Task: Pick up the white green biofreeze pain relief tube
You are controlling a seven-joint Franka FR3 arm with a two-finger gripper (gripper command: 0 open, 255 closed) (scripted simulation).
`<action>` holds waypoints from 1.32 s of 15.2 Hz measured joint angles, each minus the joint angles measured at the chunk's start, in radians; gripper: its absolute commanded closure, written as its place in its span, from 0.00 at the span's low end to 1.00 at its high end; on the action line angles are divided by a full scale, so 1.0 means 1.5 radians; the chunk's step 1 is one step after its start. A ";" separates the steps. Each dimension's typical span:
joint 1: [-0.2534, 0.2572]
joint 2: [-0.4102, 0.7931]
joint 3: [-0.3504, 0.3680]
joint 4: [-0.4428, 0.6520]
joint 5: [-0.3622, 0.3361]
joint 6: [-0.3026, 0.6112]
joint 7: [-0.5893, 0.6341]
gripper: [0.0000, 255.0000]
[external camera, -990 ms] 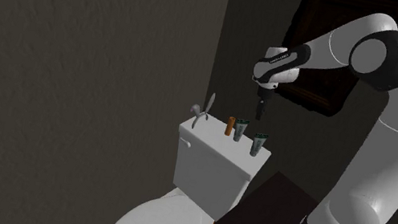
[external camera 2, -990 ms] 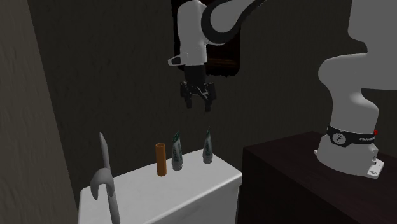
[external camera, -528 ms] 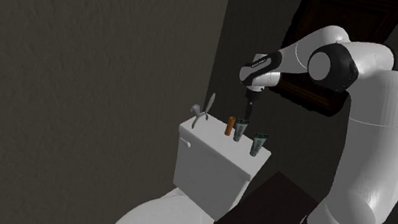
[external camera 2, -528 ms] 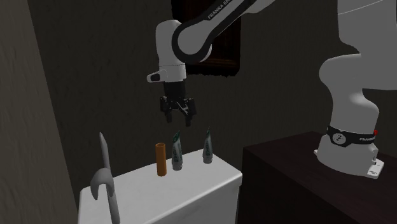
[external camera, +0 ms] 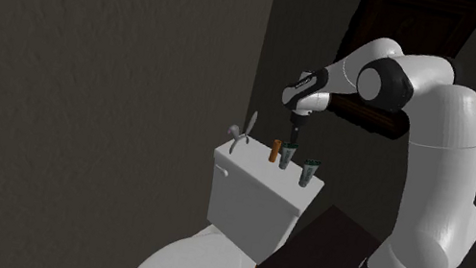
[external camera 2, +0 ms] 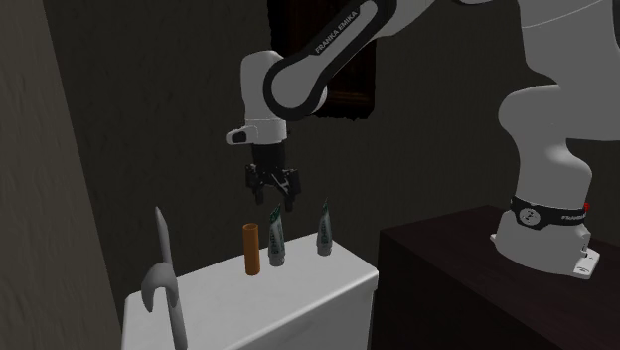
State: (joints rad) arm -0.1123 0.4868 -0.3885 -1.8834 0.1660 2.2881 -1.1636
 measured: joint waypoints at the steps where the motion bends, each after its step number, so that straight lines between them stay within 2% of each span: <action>1: -0.001 0.006 0.000 0.004 0.002 -0.002 0.001 1.00; 9: -0.001 0.016 -0.001 0.017 0.003 -0.020 0.019 1.00; 14: 0.003 0.005 -0.003 0.001 -0.001 -0.016 0.003 1.00; 20: 0.002 -0.026 -0.002 -0.012 -0.018 -0.053 0.008 1.00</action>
State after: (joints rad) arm -0.1097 0.4482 -0.3913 -1.9020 0.1394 2.2086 -1.1522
